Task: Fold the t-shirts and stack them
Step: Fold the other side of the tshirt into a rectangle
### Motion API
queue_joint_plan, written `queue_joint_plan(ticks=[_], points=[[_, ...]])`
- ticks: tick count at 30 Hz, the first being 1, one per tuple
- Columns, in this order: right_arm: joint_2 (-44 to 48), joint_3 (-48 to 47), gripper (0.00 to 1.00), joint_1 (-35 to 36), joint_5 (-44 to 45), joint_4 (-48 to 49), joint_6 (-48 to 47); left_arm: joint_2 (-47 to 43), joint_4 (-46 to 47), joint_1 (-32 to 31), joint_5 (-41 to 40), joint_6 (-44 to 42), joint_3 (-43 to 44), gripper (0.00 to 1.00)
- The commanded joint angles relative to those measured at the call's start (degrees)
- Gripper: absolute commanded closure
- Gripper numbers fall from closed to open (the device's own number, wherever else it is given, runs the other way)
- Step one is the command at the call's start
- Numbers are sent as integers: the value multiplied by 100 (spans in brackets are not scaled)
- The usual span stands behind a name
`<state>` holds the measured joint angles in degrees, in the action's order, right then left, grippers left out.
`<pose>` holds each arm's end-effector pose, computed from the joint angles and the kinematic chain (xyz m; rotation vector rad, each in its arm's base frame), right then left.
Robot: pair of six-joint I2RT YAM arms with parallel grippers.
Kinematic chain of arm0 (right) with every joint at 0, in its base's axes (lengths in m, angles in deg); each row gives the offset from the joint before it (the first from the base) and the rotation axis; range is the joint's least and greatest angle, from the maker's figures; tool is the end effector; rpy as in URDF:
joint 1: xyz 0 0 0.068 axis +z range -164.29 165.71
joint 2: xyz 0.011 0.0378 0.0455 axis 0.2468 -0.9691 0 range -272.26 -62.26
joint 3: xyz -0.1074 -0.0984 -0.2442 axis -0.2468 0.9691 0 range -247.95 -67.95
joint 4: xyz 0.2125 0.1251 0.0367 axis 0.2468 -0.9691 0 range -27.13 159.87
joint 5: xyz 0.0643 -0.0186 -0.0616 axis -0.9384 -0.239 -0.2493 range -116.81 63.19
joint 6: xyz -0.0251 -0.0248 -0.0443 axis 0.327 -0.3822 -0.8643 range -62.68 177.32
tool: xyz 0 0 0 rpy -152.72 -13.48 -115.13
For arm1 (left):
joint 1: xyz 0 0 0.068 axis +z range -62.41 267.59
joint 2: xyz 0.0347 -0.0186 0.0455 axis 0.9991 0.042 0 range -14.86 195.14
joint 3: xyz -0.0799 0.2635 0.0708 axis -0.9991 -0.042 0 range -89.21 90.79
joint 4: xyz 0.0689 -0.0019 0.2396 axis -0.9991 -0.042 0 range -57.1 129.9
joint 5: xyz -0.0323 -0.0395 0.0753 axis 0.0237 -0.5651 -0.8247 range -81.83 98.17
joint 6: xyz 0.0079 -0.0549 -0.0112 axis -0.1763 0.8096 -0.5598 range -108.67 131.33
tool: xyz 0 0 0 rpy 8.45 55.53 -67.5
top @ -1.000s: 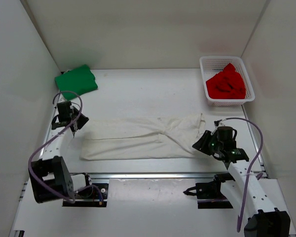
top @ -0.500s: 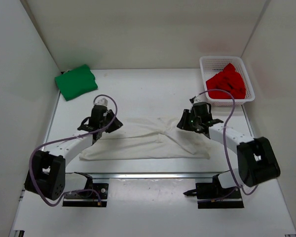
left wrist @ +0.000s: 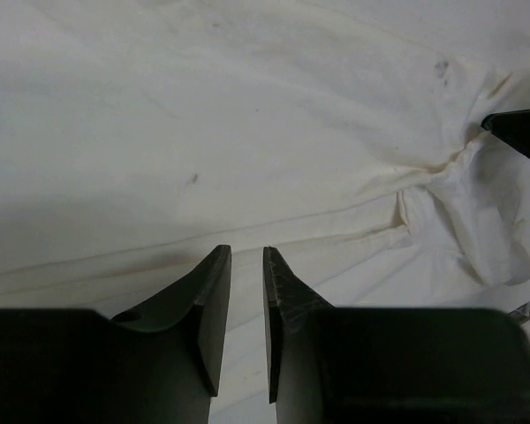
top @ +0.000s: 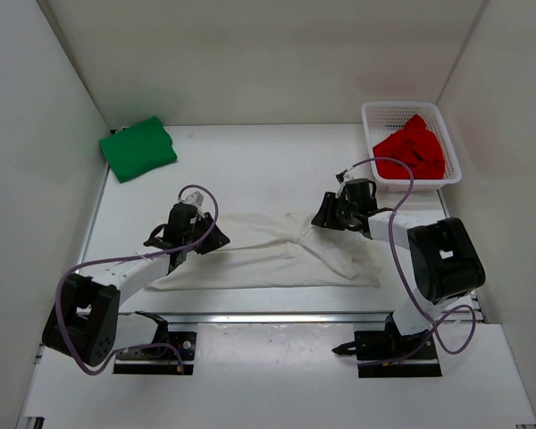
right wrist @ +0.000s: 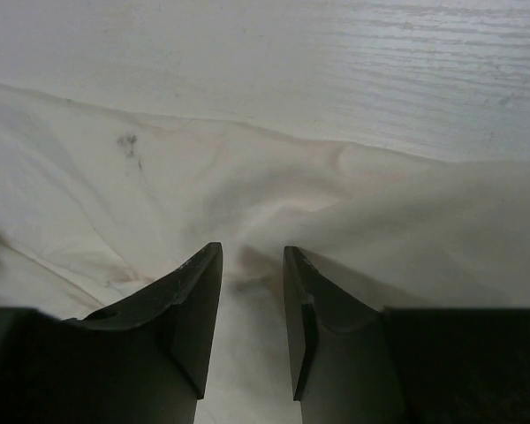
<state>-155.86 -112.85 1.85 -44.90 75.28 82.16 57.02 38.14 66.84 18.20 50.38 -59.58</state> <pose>0.3008 0.0998 0.1776 0.0174 2.3930 0.7168 0.2105 -0.0872 0.1857 -0.2980 2.4211 -0.7010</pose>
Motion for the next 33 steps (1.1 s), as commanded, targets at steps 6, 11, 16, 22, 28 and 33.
queue_joint_plan(ticks=[6,11,16,22,28,33], points=[[157,447,84,-102,-652,637,302,-305,466,89,299,120,-106,67],[623,570,100,-6,-635,347,284,-262,484,89,351,121,-45,68],[1193,650,100,187,-661,-337,311,-350,466,115,352,165,-45,68],[1836,1001,100,775,-389,-910,618,-385,606,247,404,200,-80,67],[2135,1247,100,1426,-55,-998,1189,-446,607,212,431,218,-10,68],[2144,1160,100,1726,-28,-1016,1427,-481,659,282,457,270,104,68]])
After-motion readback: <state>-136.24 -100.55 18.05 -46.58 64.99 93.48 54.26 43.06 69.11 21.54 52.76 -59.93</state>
